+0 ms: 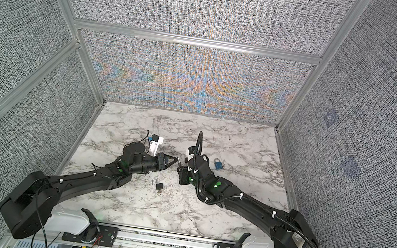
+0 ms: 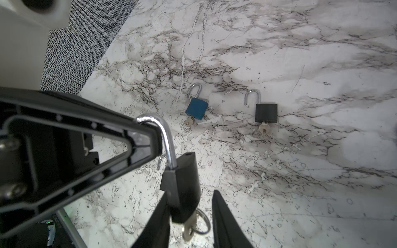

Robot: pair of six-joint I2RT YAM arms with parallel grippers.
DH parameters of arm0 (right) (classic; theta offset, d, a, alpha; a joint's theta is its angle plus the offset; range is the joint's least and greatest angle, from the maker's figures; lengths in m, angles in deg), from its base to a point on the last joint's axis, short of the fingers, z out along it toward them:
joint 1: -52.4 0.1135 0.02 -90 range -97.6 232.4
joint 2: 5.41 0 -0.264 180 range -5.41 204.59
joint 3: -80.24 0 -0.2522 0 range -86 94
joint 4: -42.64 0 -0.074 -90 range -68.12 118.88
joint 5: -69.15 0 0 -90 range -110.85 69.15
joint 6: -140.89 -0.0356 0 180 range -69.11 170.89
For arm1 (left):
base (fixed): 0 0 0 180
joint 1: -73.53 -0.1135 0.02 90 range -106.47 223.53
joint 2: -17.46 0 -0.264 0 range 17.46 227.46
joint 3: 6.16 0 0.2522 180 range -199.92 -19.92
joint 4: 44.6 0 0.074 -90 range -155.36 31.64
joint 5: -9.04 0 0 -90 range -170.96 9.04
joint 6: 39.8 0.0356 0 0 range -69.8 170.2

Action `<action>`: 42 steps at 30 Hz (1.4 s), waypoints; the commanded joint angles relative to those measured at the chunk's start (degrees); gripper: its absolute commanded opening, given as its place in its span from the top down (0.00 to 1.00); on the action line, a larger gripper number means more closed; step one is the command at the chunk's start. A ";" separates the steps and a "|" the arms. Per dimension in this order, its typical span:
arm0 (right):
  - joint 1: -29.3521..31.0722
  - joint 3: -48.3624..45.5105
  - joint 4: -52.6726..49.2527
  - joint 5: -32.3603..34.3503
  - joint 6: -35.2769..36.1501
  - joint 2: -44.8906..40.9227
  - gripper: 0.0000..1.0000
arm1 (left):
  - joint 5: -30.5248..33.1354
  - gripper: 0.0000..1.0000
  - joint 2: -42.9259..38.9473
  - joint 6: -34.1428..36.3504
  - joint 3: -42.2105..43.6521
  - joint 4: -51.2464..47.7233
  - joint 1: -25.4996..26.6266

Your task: Lock with the key

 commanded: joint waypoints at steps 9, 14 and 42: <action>0.18 1.39 1.87 2.44 1.13 0.99 0.70 | 0.29 1.00 -0.41 0.53 -0.65 -0.39 0.05; 0.26 1.48 1.74 3.06 1.21 1.26 0.72 | 0.29 1.00 -0.45 0.53 -0.61 -0.47 0.10; 0.25 2.08 1.79 5.52 2.33 1.36 0.83 | 0.21 1.00 -0.22 0.01 -0.47 0.49 0.72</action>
